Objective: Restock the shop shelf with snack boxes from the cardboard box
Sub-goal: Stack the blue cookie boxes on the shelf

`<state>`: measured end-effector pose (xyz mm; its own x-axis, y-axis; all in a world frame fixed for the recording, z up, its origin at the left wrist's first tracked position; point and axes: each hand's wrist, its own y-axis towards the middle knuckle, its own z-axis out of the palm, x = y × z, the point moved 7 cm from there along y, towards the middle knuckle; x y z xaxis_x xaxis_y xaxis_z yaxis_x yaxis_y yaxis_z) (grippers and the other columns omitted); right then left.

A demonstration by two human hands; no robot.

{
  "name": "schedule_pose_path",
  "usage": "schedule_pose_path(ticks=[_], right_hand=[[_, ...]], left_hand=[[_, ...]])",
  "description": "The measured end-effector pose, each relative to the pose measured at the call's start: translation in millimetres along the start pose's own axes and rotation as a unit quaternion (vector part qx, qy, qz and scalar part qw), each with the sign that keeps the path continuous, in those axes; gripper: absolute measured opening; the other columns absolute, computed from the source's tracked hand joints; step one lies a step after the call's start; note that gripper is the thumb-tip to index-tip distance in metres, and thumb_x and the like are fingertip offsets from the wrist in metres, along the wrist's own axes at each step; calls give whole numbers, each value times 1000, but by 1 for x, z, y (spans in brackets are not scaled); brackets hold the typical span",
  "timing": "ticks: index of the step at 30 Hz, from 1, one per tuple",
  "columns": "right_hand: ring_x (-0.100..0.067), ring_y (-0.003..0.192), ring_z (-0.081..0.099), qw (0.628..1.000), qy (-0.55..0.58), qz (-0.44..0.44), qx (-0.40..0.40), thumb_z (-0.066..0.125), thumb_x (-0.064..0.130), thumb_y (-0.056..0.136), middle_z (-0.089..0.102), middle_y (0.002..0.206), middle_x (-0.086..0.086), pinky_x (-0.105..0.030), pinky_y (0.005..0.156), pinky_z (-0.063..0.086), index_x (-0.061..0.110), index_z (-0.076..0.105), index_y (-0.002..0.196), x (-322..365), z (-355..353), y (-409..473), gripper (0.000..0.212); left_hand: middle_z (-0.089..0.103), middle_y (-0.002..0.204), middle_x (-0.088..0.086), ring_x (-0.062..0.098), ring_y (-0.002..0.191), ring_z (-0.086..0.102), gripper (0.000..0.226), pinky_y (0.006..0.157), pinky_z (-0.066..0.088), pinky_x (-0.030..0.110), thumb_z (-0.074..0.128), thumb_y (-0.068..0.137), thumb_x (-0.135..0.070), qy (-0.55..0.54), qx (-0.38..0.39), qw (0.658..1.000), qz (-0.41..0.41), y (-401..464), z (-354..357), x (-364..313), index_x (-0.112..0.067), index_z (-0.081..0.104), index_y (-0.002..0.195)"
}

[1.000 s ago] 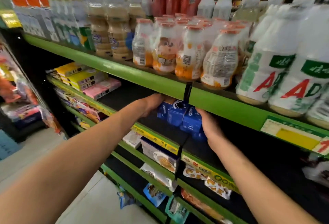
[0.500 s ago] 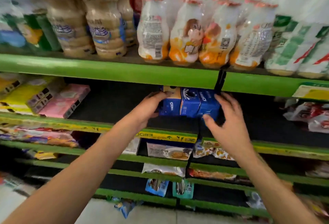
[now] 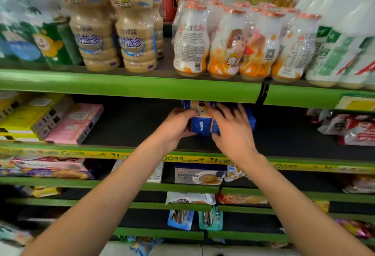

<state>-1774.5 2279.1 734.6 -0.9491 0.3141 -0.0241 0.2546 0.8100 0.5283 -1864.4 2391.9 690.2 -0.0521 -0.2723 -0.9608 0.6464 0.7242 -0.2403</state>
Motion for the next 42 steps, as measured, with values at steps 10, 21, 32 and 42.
schedule_pose_path(ticks=[10,21,32,42], right_hand=[[-3,141,30,926,352,-4,138,82,33,74,16,154,24,-33,104,39,41,44,129,8,19,-15,67],[-2,79,69,732,610,302,28,76,-4,71,71,87,13,-28,76,54,37,62,105,-19,34,-11,55],[-38,104,68,488,796,352,58,60,-10,79,69,108,-14,-52,79,59,13,58,100,19,50,-24,31],[-25,90,73,476,757,279,349,71,0,58,75,105,-9,-41,73,60,15,62,117,85,61,-45,61]], left_hand=[[69,96,7,22,85,66,18,78,53,37,61,89,-27,-107,52,989,-93,-23,-39,20,-16,62,104],[72,104,15,28,91,71,46,80,60,42,69,91,-18,-129,-85,988,-10,-40,-81,22,-4,49,130],[73,104,13,23,81,70,40,69,59,39,72,84,-21,-87,-95,992,8,-57,-92,29,-19,53,119],[76,100,9,26,89,74,71,70,61,42,85,66,-23,-162,-75,983,36,-66,-103,21,-9,46,123]])
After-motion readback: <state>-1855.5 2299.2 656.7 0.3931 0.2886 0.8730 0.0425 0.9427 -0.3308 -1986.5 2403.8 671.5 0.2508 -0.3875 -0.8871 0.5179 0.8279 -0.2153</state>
